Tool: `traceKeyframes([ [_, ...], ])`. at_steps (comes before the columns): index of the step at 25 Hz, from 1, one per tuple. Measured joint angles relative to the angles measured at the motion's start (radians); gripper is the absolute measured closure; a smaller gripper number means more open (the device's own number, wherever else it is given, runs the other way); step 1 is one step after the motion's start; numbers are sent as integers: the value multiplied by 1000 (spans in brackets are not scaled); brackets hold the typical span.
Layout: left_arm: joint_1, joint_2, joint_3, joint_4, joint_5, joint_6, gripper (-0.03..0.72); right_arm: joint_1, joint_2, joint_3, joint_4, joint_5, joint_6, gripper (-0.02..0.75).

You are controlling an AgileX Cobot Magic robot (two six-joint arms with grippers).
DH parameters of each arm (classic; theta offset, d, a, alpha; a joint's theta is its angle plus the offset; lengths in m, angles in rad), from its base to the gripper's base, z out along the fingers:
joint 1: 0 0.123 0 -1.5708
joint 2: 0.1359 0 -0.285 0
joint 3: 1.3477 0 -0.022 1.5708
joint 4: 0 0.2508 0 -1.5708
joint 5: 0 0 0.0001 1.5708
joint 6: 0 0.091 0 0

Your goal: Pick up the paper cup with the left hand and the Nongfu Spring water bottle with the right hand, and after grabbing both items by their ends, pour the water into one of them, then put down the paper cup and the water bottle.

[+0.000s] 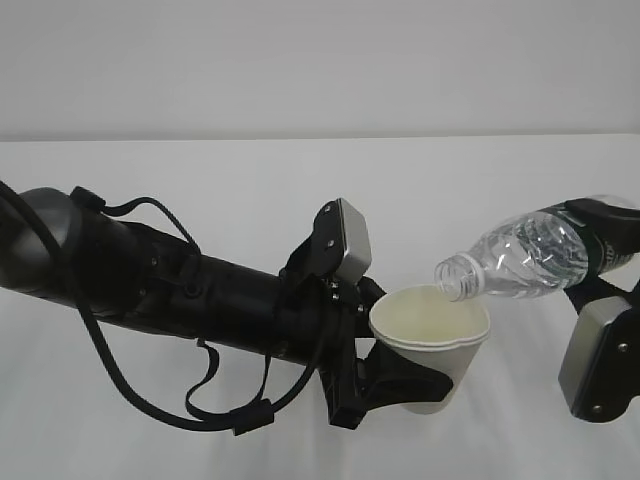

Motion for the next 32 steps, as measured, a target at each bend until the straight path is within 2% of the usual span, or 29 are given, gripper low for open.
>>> traceKeyframes([
  [32, 0, 0, 0, 21, 0, -8, 235, 0, 0, 0, -5, -33, -44, 283],
])
